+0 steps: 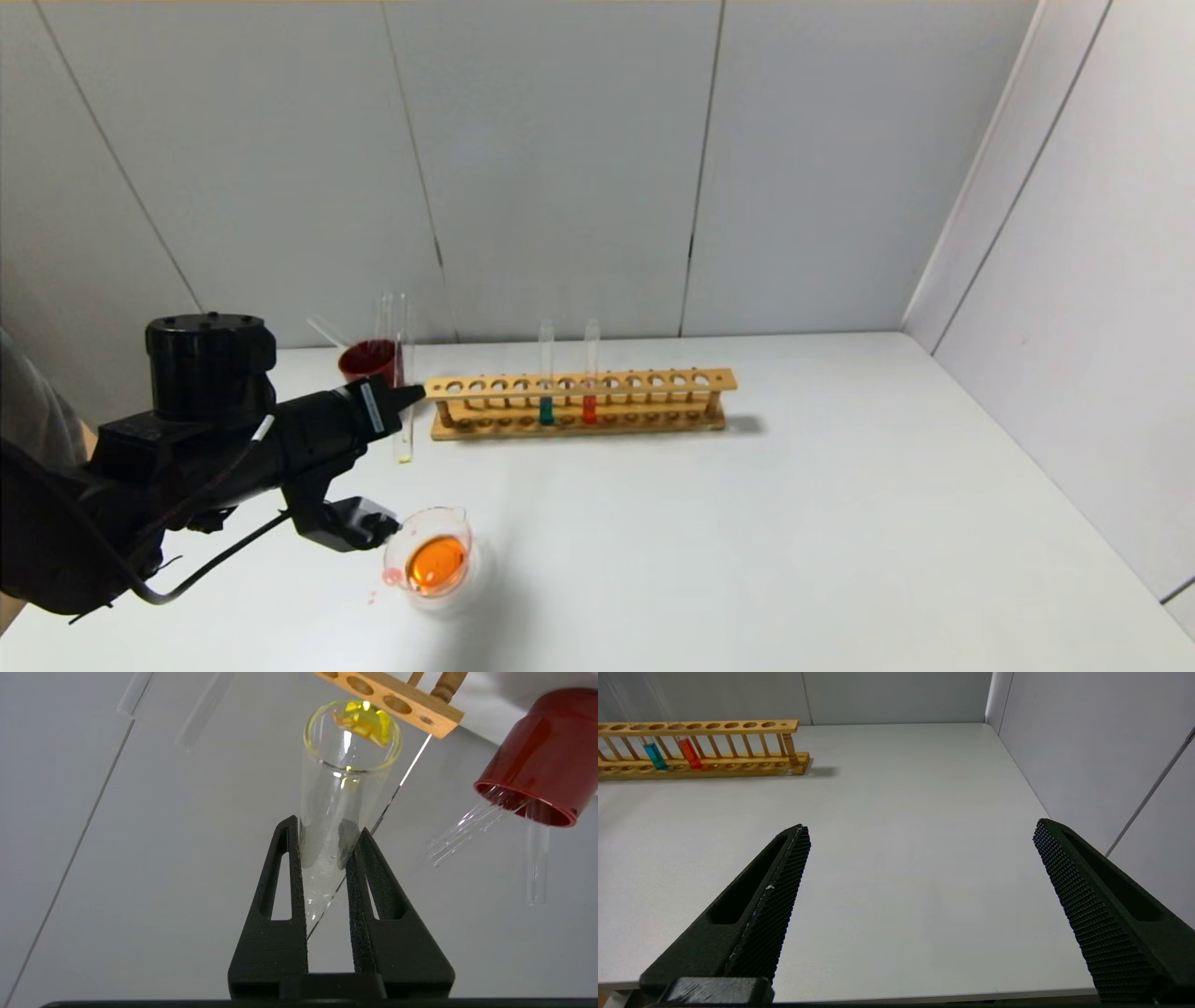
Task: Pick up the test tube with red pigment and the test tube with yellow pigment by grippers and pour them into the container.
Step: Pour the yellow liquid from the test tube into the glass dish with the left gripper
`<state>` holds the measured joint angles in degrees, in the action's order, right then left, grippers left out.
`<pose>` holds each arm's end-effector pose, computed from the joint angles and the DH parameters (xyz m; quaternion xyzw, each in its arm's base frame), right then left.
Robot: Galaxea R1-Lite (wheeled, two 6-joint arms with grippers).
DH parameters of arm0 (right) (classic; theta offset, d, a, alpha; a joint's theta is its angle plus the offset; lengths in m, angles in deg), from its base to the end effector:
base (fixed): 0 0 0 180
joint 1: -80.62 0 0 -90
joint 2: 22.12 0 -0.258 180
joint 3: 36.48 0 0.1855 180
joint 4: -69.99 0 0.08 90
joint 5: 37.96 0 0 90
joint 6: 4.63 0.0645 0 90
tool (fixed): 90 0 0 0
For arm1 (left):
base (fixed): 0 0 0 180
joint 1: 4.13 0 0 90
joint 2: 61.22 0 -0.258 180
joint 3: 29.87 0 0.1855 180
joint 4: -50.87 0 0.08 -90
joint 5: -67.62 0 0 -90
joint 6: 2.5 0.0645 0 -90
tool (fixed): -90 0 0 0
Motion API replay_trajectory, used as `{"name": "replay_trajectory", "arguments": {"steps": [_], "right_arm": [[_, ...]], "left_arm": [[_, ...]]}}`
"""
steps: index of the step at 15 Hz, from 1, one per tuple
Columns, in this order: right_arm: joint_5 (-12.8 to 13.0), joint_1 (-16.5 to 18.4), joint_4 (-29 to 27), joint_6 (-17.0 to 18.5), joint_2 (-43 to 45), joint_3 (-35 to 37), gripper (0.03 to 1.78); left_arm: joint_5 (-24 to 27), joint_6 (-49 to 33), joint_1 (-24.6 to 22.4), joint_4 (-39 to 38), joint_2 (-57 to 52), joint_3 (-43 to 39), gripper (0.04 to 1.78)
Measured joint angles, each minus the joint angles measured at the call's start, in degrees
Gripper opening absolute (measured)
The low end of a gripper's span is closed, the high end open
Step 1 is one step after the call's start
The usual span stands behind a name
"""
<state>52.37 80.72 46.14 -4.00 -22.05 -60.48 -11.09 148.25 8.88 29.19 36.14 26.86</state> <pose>0.0559 -0.0005 0.0759 0.0055 -0.0019 -0.0037 1.0000 0.2985 -0.0819 0.0886 0.9336 -0.1593 -0.2117 0.2411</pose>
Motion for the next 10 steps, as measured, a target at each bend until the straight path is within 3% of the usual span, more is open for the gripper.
{"name": "replay_trajectory", "arguments": {"steps": [10], "right_arm": [[0.00, 0.00, 0.00, 0.00, 0.00, 0.00, 1.75]], "left_arm": [[0.01, 0.00, 0.00, -0.80, 0.09, -0.54, 0.30]]}}
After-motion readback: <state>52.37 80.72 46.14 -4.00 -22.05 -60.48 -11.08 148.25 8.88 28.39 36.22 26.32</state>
